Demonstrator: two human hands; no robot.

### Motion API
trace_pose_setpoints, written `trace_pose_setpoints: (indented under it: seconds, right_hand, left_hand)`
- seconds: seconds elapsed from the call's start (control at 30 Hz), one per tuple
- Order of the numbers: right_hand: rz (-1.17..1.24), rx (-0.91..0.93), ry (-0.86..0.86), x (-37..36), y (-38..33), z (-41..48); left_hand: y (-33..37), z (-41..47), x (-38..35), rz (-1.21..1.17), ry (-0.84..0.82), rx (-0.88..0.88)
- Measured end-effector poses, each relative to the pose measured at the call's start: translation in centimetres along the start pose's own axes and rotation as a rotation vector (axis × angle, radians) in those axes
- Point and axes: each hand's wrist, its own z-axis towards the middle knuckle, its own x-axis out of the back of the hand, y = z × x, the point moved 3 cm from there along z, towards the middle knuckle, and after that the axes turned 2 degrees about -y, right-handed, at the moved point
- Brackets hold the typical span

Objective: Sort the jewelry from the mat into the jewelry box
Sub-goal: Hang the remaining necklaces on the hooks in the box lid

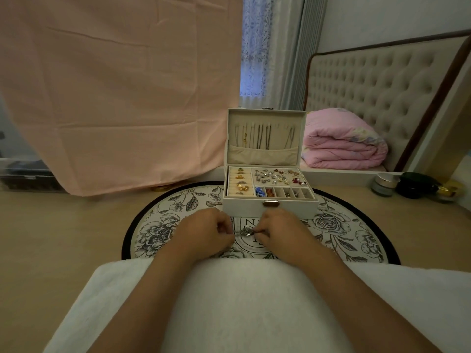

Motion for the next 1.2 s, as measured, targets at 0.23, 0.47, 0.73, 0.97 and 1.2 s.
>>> trace_pose_setpoints:
  seconds: [0.23, 0.47, 0.73, 0.97, 1.2]
  right_hand:
    - [0.223, -0.052, 0.025, -0.4, 0.4, -0.3]
    - [0.794, -0.230, 0.083, 0.3, 0.7, 0.2]
    - [0.874, -0.247, 0.085, 1.0, 1.5, 0.3]
    - [0.904, -0.232, -0.025, 1.7, 1.1, -0.3]
    - [1.135, -0.209, -0.047, 1.7, 0.9, 0.1]
  left_hand:
    - [0.2, 0.4, -1.2, 0.096, 0.066, -0.100]
    - [0.2, 0.9, -1.8, 0.133, 0.045, -0.195]
    - [0.9, 0.6, -0.2, -0.945, 0.130, 0.122]
    - [-0.8, 0.8, -0.3, -0.077, 0.256, 0.055]
    - [2.9, -0.4, -0.6, -0.403, 0.286, -0.214]
